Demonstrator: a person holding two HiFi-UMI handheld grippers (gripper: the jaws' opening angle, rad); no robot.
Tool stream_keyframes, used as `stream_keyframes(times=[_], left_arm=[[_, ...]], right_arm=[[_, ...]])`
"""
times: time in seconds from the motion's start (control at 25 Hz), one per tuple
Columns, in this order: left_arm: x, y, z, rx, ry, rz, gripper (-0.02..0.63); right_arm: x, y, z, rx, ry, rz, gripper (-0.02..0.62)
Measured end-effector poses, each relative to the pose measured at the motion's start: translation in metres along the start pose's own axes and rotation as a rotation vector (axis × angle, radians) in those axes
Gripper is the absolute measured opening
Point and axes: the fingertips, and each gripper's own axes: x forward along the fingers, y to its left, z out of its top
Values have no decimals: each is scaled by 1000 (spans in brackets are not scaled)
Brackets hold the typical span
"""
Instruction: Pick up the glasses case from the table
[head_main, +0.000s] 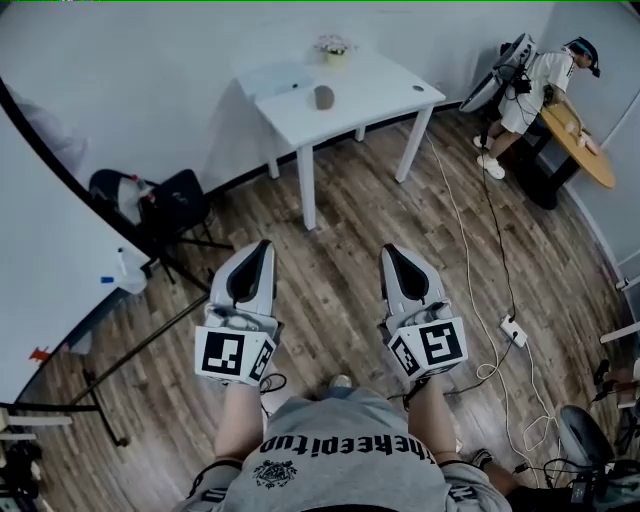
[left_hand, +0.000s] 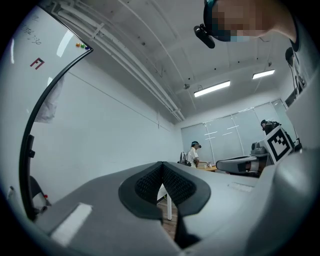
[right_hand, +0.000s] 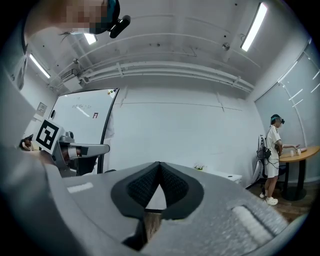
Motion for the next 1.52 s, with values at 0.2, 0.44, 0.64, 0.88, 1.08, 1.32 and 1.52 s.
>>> stream_keyframes(times=[0.2, 0.44, 0.64, 0.88, 1.08, 1.32, 1.52], left_arm=[[12, -10, -2, 14, 4, 23, 18], [24, -10, -7, 17, 22, 30, 18], [45, 3, -19, 8, 26, 23, 18], [90, 23, -25, -4, 21, -17, 18], [132, 50, -26, -3, 11, -46, 18], [173, 93, -31, -9, 1, -61, 18], [198, 129, -40, -16, 7, -80, 18]], right_arm=[[4, -19, 0, 12, -10, 22, 3], [16, -28, -6, 39, -12, 37, 3], [35, -38, -17, 51, -3, 27, 3], [70, -60, -16, 46, -1, -11, 3], [112, -77, -14, 42, -9, -39, 3], [164, -89, -15, 41, -16, -72, 3], [204, -89, -21, 43, -11, -97, 3]])
